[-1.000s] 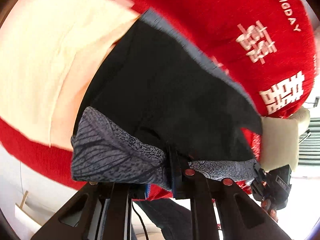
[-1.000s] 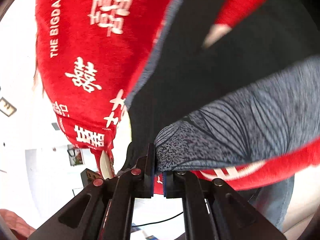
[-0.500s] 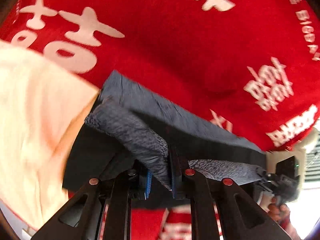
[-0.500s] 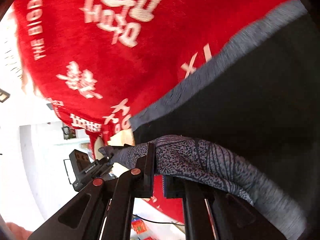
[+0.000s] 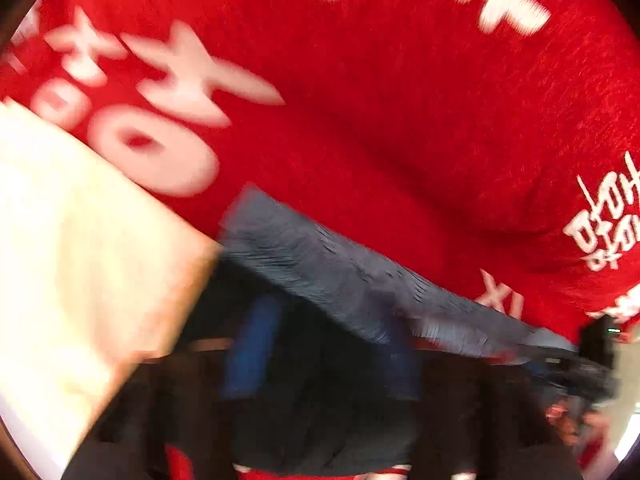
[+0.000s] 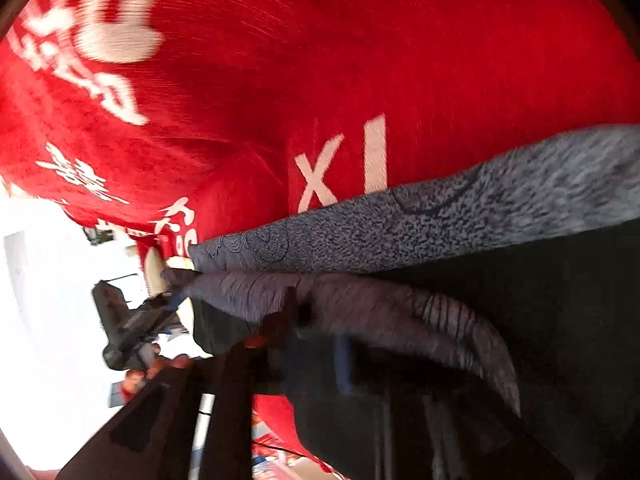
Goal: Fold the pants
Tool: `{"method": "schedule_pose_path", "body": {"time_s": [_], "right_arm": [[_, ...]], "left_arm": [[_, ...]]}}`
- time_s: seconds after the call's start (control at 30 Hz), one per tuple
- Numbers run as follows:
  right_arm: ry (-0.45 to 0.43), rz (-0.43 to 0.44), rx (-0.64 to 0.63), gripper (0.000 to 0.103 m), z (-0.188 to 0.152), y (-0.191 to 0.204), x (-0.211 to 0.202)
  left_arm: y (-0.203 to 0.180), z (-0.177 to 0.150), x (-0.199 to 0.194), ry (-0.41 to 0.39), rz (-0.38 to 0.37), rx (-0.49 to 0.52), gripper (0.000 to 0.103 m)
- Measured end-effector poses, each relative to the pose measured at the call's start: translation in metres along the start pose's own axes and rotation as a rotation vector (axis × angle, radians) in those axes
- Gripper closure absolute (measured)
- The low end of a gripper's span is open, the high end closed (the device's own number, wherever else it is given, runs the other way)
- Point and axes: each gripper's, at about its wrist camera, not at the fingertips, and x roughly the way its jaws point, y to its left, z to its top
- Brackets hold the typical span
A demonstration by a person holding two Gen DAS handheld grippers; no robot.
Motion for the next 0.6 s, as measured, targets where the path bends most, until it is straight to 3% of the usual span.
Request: {"method": "schedule_pose_path", "body": {"time_s": [0.03,0.17,0.33,0.4,0.43,0.6], "right_arm": [[-0.018,-0.004,-0.006,0.054,0.000,0.005,-0.006],[-0.100,-0.066,-0.142,0.051,-0.016,0.043,-0.035],[-0.007,-0.251,-0.327,0.068,-0.032,0.071,0.001],[0.004,-0.381,-0.339,0.068,-0.026,0.060,0.022],[-0.003,-0.440,-0.341,0.081,-0.022,0.054,0.028],[-0.105,-0.315,-0.251,0.080,-0.010,0.042,-0.001]], "left_arm": [[-0.002,-0.002,-0.012,-0.034,0.013,0.027,0.027],[-0.020,-0.014,-0.010,0.022,0.043,0.141,0.027],[-0.052,-0.031,0.040,0.084,0.088,0.238,0.027],[-0.067,-0.034,0.060,0.057,0.171,0.287,0.026],[-0.073,-0.035,0.067,0.040,0.201,0.315,0.025],[-0.089,-0.031,0.066,0.055,0.259,0.310,0.022]]}}
